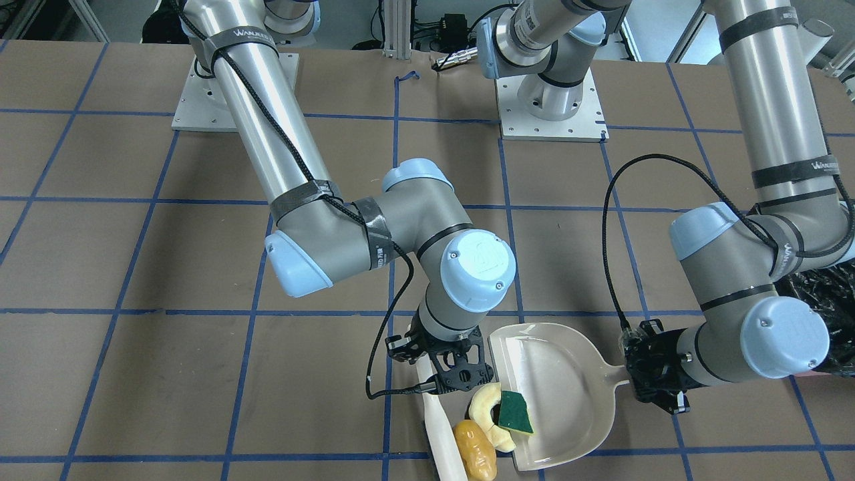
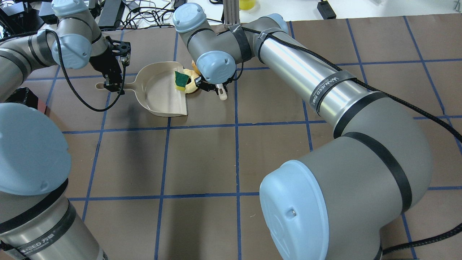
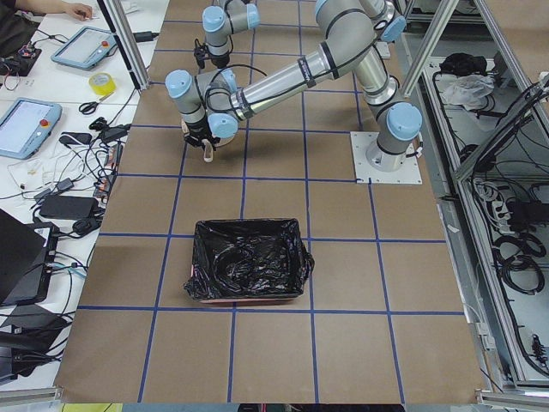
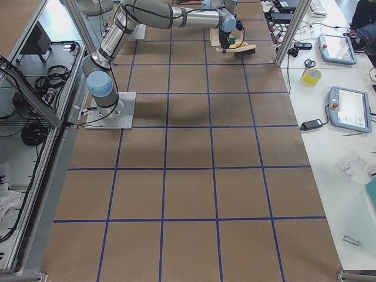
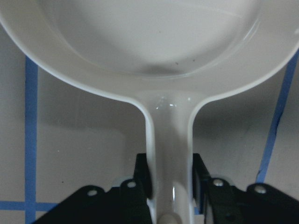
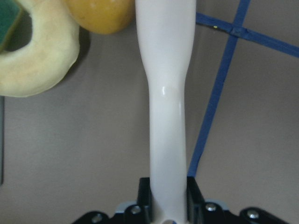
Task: Sweep and dump trash into bin
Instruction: 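Sweep the yellow potato into the dustpan with the right gripper's brush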
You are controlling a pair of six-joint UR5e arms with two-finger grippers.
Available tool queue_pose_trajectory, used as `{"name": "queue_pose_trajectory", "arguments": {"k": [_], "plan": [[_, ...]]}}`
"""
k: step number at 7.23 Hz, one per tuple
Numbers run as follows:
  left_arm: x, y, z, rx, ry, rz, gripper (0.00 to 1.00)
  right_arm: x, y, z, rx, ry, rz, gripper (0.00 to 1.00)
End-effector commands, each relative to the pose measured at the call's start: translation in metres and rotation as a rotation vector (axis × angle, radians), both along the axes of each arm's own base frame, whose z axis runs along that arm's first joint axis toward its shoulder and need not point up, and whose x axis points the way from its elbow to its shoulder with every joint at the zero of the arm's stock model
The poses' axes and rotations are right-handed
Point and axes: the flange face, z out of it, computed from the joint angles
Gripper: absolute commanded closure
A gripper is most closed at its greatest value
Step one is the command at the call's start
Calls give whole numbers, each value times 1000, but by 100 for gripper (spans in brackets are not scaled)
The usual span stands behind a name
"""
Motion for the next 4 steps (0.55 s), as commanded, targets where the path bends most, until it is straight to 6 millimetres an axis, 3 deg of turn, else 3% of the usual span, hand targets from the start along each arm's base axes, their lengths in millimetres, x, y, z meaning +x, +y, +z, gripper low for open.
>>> {"name": "queue_pose_trajectory", "arguments": {"k": [1,4], "plan": [[0,0,0,0,2,0,100,25,12,4,-2,-113,-173,100],[-1,0,2,-5,2,3,100,82,46,16,-9,-262,-348,100]]}}
